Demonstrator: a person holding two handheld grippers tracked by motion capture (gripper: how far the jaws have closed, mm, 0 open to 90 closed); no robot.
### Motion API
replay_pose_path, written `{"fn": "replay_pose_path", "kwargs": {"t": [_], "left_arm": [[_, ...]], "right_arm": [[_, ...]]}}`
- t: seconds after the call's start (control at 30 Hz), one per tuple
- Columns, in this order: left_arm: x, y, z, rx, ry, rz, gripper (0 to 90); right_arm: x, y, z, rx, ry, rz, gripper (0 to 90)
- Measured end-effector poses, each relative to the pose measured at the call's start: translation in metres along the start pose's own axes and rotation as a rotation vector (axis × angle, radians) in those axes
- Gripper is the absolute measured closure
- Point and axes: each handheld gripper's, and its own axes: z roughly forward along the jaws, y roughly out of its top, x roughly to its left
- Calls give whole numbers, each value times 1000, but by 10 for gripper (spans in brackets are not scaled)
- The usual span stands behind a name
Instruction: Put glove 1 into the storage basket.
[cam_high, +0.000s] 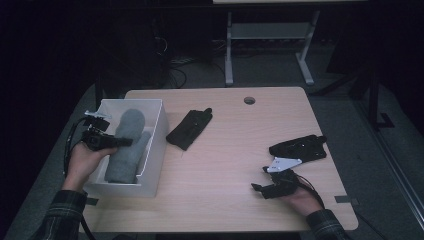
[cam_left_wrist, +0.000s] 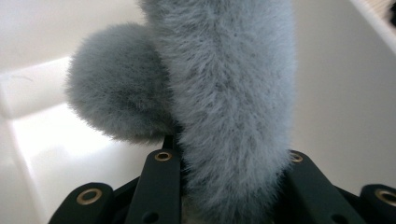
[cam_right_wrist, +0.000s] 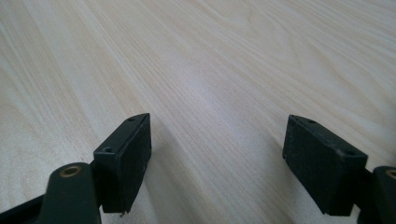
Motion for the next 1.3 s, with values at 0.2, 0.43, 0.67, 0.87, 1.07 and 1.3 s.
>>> {"fn": "replay_pose_path", "kwargs": {"t": [0.2, 0.43, 0.67, 0.87, 1.07, 1.3], "left_arm": [[11, -1, 22, 45, 5, -26, 685], [25, -1, 45, 106, -1, -48, 661], [35, -4, 59, 135, 13, -62, 558], [34, -2, 52, 112, 56, -82, 300], [24, 7, 36, 59, 86, -46, 202], [5, 28, 2, -63, 105, 0, 179]], "right_arm": [[0, 0, 0, 0, 0, 0, 236], [0, 0, 0, 0, 0, 1, 236], [0, 0, 0, 0, 0, 0, 236], [0, 0, 0, 0, 0, 2, 236], [0, 0, 0, 0, 0, 0, 236], [0, 0, 0, 1, -1, 1, 236]]}}
